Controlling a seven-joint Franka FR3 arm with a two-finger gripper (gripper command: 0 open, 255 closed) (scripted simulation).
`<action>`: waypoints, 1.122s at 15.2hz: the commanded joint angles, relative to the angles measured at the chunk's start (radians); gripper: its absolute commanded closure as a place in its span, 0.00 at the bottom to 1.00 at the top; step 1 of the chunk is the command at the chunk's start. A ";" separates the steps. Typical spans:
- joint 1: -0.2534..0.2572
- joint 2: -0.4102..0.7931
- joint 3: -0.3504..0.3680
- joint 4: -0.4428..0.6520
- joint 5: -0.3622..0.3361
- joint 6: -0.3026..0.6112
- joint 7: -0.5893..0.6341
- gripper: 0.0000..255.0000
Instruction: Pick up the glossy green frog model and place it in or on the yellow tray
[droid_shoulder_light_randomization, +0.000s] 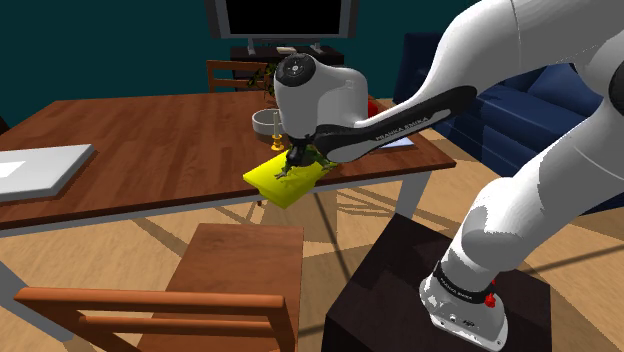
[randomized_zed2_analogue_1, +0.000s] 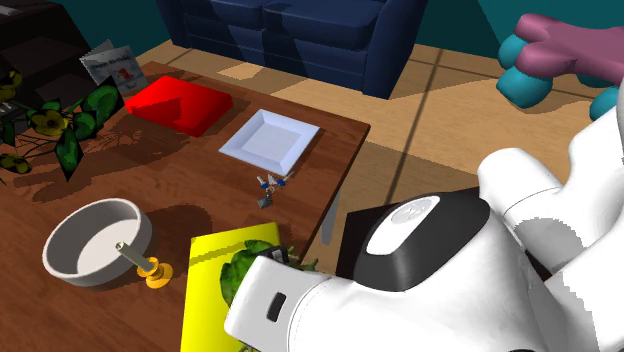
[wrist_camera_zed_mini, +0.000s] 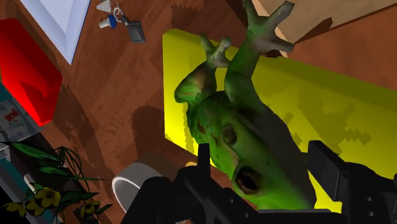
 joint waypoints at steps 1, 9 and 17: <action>0.000 0.004 0.000 -0.002 0.001 0.002 0.000 1.00; 0.012 -0.015 0.006 0.009 0.021 -0.028 -0.011 0.00; 0.041 -0.059 0.022 0.049 0.070 -0.114 -0.038 0.00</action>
